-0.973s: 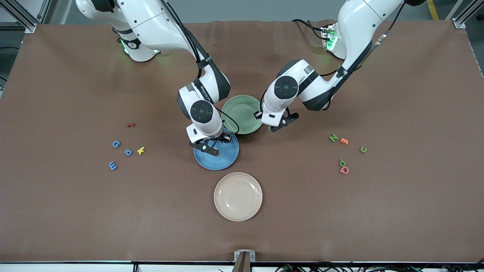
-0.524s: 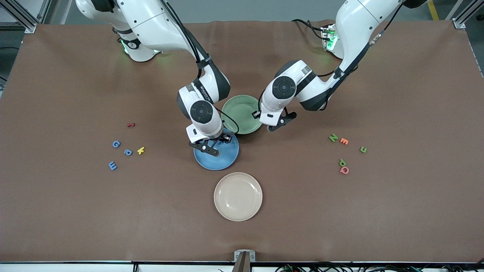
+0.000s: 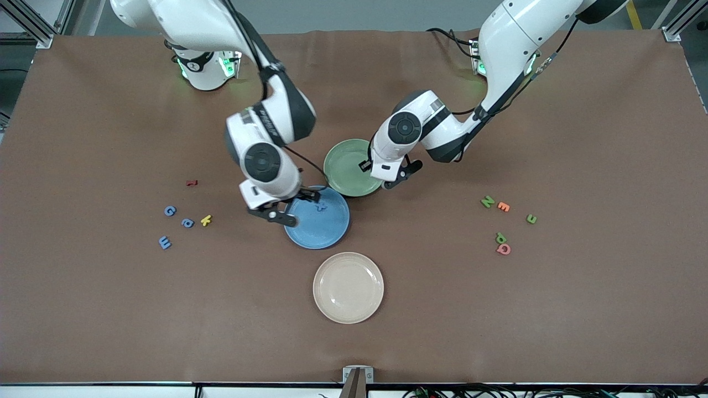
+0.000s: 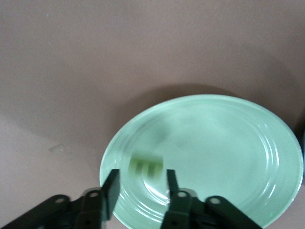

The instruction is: Sort letters by color into matching plates

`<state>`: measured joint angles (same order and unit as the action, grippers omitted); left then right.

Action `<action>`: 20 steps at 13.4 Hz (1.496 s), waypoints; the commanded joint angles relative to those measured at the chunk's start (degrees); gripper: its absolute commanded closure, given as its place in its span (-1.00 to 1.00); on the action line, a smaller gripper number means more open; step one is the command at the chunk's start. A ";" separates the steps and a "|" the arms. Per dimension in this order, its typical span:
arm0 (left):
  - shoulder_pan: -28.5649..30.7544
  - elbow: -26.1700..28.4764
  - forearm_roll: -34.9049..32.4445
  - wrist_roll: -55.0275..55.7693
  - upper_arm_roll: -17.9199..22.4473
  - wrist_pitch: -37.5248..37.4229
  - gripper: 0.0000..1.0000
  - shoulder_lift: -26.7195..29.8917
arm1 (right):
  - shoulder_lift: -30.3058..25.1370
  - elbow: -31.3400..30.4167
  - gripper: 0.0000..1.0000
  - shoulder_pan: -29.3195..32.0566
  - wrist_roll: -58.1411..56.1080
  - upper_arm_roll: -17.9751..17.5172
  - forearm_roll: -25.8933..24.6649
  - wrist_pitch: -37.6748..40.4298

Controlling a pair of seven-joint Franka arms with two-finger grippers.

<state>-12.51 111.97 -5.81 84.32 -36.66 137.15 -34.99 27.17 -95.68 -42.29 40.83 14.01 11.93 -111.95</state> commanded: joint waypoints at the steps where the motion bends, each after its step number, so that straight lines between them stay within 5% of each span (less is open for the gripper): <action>1: -0.32 -1.05 -1.40 2.08 -0.08 0.05 -1.00 0.27 | -6.15 -6.79 -1.00 0.46 -6.61 3.29 -2.78 -0.02; 6: 5.46 -1.23 -9.56 -1.59 0.18 -0.92 -1.00 4.75 | -11.78 -14.26 -1.00 3.25 -18.38 11.73 -7.71 -0.11; 14: 23.30 -0.01 -20.29 -22.07 0.18 -9.70 -0.98 7.03 | -9.60 -18.93 -1.00 17.68 -39.40 11.83 -7.19 -10.37; 20: 36.32 12.89 -20.30 -21.48 -0.61 -3.41 -0.95 15.82 | -3.80 -18.76 -1.00 19.09 -46.01 11.65 -1.14 -18.21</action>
<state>21.55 117.51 -25.70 62.22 -36.52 129.33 -25.05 22.16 -114.72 -24.29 -3.02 26.56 8.20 -128.92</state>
